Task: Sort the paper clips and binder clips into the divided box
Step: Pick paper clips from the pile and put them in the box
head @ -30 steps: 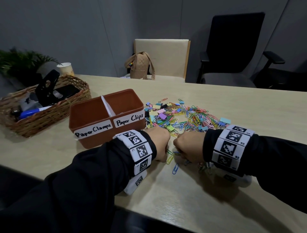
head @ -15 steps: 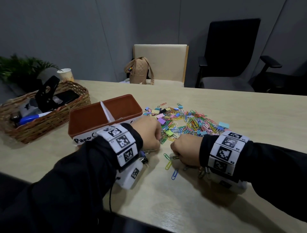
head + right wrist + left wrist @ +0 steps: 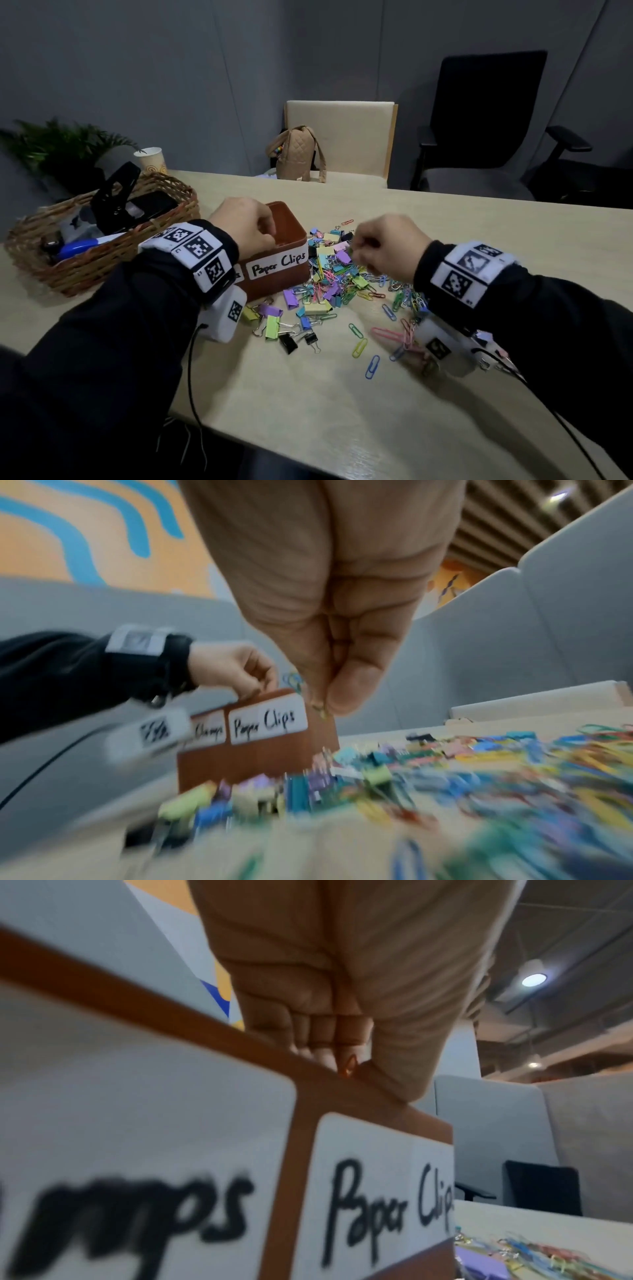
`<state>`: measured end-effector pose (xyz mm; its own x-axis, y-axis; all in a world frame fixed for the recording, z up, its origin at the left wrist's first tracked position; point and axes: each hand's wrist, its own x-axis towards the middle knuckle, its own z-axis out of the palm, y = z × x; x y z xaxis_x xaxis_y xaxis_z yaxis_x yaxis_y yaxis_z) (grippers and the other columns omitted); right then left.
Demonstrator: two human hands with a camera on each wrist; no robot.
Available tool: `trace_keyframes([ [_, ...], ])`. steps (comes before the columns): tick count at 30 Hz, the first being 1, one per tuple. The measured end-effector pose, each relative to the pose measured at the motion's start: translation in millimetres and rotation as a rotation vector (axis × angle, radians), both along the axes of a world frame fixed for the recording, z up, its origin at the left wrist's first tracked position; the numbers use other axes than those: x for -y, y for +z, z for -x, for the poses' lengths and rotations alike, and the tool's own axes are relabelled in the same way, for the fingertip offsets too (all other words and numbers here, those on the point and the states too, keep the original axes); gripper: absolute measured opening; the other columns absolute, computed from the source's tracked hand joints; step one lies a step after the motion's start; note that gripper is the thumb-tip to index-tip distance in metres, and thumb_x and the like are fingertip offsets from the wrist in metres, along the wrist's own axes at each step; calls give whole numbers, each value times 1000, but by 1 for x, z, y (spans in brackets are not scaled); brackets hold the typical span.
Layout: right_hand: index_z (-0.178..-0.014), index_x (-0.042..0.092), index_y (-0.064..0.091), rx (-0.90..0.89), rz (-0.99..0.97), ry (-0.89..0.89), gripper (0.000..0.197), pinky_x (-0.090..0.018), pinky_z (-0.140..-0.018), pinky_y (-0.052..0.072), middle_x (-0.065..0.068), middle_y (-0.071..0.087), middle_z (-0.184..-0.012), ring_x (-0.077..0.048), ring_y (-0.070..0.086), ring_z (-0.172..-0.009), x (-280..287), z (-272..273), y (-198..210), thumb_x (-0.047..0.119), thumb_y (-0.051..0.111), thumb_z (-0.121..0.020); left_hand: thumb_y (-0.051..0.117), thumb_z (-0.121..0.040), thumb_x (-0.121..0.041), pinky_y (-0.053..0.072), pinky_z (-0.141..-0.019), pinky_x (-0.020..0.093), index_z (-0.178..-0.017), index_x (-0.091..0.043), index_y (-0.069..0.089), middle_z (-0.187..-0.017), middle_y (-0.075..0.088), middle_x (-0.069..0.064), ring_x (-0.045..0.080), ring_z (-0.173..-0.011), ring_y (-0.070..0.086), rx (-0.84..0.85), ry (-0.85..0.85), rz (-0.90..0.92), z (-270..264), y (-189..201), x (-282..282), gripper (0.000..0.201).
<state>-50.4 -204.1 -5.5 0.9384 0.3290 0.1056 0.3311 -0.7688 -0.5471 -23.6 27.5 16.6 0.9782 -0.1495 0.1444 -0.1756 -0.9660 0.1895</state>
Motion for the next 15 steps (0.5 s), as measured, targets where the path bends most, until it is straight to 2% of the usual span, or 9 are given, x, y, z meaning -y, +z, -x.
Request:
trace_keyframes([
  [3, -68, 21, 59, 32, -313, -58, 26, -24, -53, 53, 2, 63, -62, -11, 59, -49, -21, -17, 10, 3, 66, -86, 67, -79, -26, 49, -79, 29, -89, -29, 69, -95, 60, -3, 14, -90, 57, 9, -57, 24, 4, -4, -3, 11],
  [5, -69, 20, 61, 92, -386, -67, 24, -22, -51, 50, 2, 62, -64, -12, 58, -52, -38, -29, 14, 5, 68, -84, 65, -80, -31, 46, -83, 32, -91, -31, 68, -97, 49, -2, 15, -92, 49, 57, -77, 1, 13, -7, -2, 11],
  [8, -79, 14, 69, 168, -337, -32, 6, -14, -55, 41, 8, 58, -65, -5, 51, -56, -63, -41, 12, 9, 72, -82, 61, -82, -36, 44, -75, 30, -77, -29, 60, -85, 48, -5, 16, -82, 50, 157, -111, -21, 32, -9, 3, 9],
  [11, -85, 11, 73, 229, -261, -6, 6, -19, -65, 44, 6, 61, -69, -12, 56, -70, -80, -46, 4, 12, 73, -79, 58, -82, -43, 48, -76, 31, -67, -27, 54, -69, 53, -10, 17, -75, 56, -1, -131, -92, 47, -15, 10, 23],
  [13, -88, 13, 75, 209, -185, 10, 8, -24, -75, 47, -1, 69, -81, -16, 61, -81, -85, -48, -2, 14, 72, -80, 58, -84, -46, 45, -66, 27, -71, -25, 59, -68, 53, -10, 15, -72, 54, -110, -144, -152, 51, -22, 15, 25],
  [15, -92, 15, 76, 167, -60, 32, 12, -23, -79, 47, -3, 72, -91, -16, 64, -88, -86, -49, -7, 19, 70, -83, 58, -85, -45, 39, -59, 25, -74, -24, 63, -67, 54, -9, 14, -70, 54, -141, -165, -176, 51, -25, 18, 25],
])
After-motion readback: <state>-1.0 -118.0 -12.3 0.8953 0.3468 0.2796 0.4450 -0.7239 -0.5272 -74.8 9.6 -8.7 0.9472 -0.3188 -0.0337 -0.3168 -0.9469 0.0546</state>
